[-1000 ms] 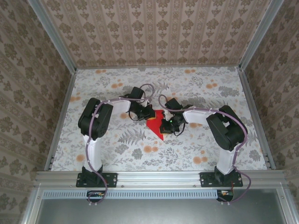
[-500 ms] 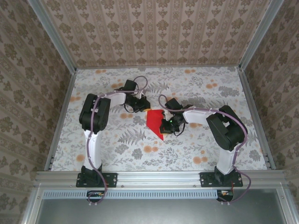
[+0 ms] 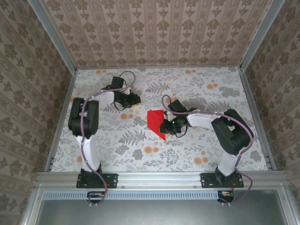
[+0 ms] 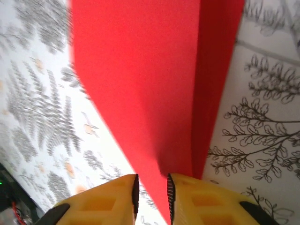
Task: Fold a paper plane with a square sheet of paper (fold left side to right side)
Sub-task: Fourth fold the wing at the center of the table.
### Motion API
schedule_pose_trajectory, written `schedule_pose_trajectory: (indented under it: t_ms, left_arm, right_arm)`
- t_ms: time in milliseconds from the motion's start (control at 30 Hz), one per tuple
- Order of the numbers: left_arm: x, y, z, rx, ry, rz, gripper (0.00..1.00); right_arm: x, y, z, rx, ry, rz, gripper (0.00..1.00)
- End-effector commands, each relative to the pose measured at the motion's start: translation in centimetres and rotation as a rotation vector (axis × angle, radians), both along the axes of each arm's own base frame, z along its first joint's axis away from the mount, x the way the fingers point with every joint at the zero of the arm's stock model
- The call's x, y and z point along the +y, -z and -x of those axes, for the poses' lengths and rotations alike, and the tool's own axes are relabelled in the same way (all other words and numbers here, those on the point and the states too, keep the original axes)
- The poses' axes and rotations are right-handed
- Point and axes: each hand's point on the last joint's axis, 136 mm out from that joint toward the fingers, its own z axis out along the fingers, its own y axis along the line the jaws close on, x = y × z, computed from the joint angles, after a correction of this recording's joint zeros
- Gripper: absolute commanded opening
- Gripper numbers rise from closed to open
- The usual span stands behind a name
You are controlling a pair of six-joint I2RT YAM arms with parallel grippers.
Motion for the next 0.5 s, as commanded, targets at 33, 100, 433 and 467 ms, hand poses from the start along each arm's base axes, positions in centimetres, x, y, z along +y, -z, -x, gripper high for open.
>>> schedule_pose_trajectory:
  t_ms: [33,100,433,467]
  left_arm:
    - [0.1,-3.5,2.3,-0.062,0.0,0.028,0.32]
    - [-0.4,-3.3,4.0,-0.037,0.001,0.058,0.34]
    - [-5.8,-0.4,8.5,0.068,0.058,0.149,0.37]
    - [-6.0,-0.2,8.4,0.072,0.056,0.154,0.37]
  right_arm:
    - [-0.9,-6.0,-4.2,-0.242,0.087,-0.075,0.37]
    - [-2.2,-7.3,-5.1,-0.311,0.11,-0.053,0.5]
    - [-3.3,-9.1,-6.1,-0.387,0.066,-0.124,0.62]
    - [-3.0,-8.5,-6.0,-0.366,0.049,-0.124,0.61]
